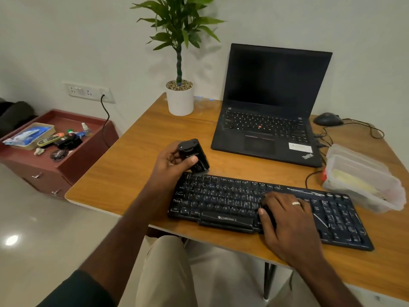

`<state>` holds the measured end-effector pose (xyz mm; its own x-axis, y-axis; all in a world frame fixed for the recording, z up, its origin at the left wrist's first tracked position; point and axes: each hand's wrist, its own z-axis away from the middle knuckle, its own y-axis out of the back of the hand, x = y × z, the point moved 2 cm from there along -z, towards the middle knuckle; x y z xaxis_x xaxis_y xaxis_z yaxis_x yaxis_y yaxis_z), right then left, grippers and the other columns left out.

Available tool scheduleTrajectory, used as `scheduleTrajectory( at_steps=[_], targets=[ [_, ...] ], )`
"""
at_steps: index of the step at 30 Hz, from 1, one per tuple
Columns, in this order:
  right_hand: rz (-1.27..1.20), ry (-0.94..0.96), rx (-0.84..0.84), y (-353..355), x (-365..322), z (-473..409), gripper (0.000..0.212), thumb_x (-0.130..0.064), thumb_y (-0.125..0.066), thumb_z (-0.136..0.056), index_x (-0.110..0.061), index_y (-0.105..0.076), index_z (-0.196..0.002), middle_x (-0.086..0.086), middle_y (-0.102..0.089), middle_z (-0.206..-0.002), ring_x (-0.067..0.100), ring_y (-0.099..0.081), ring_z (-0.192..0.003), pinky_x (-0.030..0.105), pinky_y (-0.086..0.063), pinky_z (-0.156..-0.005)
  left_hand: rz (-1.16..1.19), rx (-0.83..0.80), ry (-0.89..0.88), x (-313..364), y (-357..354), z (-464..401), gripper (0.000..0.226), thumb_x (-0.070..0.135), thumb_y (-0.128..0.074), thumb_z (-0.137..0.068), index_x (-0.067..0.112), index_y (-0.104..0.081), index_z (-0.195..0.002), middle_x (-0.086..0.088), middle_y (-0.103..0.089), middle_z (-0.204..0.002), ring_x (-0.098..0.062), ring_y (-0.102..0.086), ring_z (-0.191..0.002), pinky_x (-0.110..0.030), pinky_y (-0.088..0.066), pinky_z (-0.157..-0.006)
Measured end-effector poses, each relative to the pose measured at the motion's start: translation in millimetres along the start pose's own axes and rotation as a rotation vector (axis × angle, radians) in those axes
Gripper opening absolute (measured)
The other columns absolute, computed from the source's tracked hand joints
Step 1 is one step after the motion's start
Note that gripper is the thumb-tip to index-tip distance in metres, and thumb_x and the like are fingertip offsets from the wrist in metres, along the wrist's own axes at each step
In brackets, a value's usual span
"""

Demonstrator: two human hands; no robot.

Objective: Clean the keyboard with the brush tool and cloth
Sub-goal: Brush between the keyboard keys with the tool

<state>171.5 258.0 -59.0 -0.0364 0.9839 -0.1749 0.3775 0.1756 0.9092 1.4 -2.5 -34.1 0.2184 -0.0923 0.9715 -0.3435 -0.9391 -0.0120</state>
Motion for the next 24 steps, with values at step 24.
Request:
scheduleTrajectory(
  at_steps=[24],
  targets=[
    [-0.025, 0.001, 0.009, -2.7, 2.2, 1.2, 0.021, -0.038, -0.043, -0.100, -0.024, -0.058, -0.106, -0.005, -0.062, -0.113, 0.017, -0.056, -0.106, 0.045, -0.042, -0.094, -0.117, -0.150, 0.013, 3.8, -32.2, -11.0, 0.030, 0.001, -0.071, -0.088, 0.014, -0.066, -0.115, -0.002, -0.072, -0.105, -0.022, -0.069, -0.104, -0.039, -0.057, -0.092]
  ],
)
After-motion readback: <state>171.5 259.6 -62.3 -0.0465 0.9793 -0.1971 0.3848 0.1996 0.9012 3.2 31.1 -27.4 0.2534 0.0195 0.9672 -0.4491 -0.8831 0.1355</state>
